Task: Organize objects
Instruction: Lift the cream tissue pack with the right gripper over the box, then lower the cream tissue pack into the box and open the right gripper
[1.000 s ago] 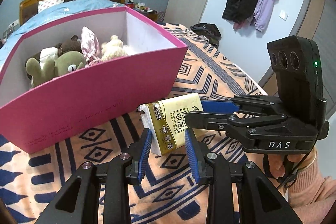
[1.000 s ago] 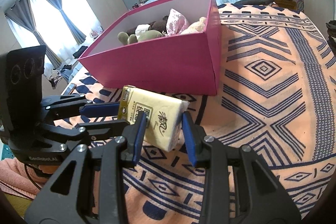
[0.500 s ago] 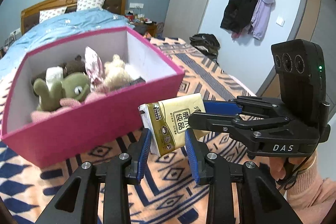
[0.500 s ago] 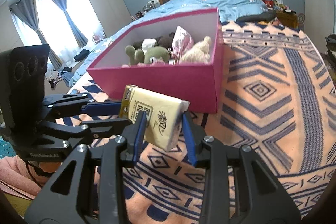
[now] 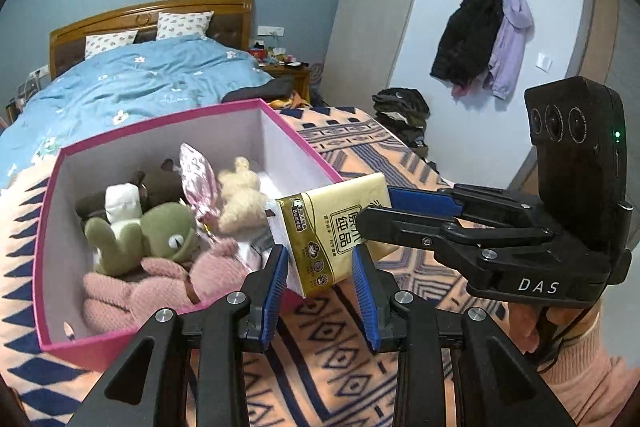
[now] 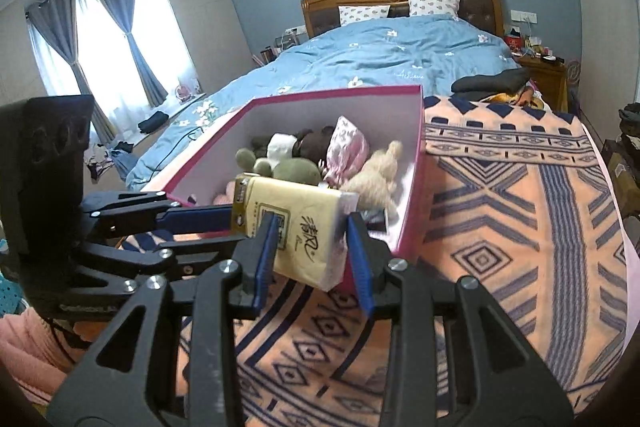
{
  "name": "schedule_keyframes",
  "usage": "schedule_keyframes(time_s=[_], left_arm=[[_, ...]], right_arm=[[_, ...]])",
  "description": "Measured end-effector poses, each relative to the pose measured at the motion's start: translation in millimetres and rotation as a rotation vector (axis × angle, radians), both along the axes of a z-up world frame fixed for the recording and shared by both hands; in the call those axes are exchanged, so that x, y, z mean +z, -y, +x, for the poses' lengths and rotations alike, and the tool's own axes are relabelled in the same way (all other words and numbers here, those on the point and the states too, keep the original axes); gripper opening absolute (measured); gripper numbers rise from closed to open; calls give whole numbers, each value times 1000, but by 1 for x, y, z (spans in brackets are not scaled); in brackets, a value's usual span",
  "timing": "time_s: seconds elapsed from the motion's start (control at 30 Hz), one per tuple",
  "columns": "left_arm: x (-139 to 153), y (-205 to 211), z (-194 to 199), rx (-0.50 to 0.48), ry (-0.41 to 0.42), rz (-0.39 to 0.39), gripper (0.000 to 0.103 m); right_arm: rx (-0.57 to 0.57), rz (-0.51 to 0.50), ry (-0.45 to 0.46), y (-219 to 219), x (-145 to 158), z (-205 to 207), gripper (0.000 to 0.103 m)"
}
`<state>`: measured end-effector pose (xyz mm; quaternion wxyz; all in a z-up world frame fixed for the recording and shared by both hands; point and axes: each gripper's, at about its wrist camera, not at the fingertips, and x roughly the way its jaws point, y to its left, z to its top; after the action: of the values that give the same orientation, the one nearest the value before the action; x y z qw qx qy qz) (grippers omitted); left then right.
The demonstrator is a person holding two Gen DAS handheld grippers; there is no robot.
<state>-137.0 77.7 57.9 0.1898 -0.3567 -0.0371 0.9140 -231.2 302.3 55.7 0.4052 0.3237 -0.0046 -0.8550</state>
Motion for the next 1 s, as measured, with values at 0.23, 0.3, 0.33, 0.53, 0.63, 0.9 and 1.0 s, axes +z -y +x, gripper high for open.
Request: schedule_keyframes(time_s=[0.23, 0.3, 0.33, 0.53, 0.63, 0.9, 1.0], left_arm=[[-6, 10, -27, 29, 44, 9, 33], [-10, 12, -32, 36, 57, 8, 33], [-12, 13, -35, 39, 64, 10, 33], [-23, 16, -45, 48, 107, 15, 33], [-28, 18, -48, 55, 122, 12, 33], [-32, 26, -44, 112, 111, -18, 46], [-31, 31, -37, 133, 94, -16, 57]], right_arm=[[-1, 18, 20, 15, -2, -25, 38], [-1, 31, 28, 19, -5, -31, 38], [0, 35, 32, 20, -6, -33, 38], [-4, 65, 67, 27, -17, -43, 38], [-6, 83, 84, 30, -23, -46, 38], [-35, 132, 68, 36, -32, -48, 38], [-54, 121, 56, 31, -30, -45, 38]])
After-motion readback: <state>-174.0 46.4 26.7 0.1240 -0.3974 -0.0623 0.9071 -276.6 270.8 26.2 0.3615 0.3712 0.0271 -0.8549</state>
